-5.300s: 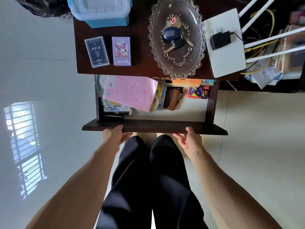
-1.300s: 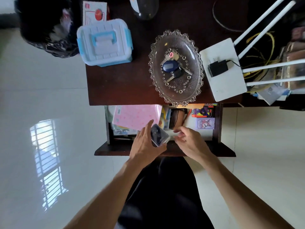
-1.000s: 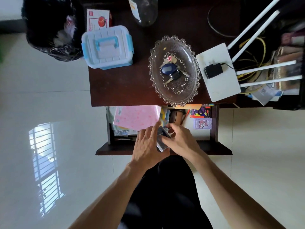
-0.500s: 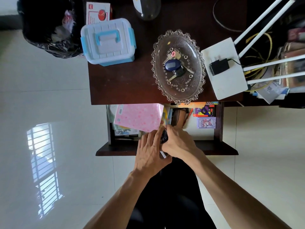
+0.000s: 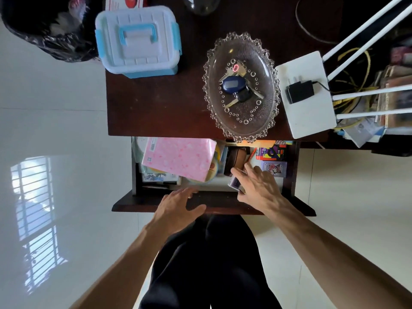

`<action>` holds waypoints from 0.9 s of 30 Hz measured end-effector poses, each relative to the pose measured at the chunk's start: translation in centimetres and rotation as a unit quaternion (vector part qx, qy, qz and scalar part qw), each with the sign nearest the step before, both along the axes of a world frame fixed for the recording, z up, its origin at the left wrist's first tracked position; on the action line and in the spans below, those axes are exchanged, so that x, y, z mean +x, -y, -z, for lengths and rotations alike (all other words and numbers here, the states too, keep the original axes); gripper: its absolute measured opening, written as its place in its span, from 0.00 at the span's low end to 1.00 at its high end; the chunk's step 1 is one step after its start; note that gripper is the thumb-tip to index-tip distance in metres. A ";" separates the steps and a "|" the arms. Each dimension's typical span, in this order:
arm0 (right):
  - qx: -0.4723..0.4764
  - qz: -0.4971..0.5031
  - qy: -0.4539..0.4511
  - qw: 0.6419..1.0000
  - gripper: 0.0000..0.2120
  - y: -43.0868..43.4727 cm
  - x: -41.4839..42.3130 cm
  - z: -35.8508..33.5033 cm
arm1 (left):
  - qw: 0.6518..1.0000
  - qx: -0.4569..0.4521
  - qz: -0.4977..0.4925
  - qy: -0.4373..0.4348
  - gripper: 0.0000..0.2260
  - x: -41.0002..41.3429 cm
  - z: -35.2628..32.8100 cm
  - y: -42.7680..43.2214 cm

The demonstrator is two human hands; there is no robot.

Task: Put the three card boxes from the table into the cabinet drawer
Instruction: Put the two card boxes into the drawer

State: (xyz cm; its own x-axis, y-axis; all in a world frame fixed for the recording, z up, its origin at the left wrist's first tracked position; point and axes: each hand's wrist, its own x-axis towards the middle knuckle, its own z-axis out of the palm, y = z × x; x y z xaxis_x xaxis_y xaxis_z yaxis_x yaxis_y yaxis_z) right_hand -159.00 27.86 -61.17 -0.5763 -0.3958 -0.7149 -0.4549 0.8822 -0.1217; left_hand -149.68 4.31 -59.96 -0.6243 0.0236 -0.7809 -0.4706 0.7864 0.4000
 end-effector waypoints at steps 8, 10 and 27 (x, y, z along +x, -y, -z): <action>0.038 -0.076 0.057 0.995 0.34 -3.6 0.7 4.6 | 0.998 -0.036 0.015 -0.056 0.25 3.1 4.1 -1.4; 0.047 -0.082 0.065 0.993 0.29 -3.8 0.7 5.4 | 0.997 -0.042 0.004 -0.065 0.23 3.1 4.5 -1.8; 0.213 -0.119 0.059 0.968 0.15 -4.4 1.1 6.3 | 0.999 0.005 -0.025 0.044 0.26 1.1 3.9 -1.7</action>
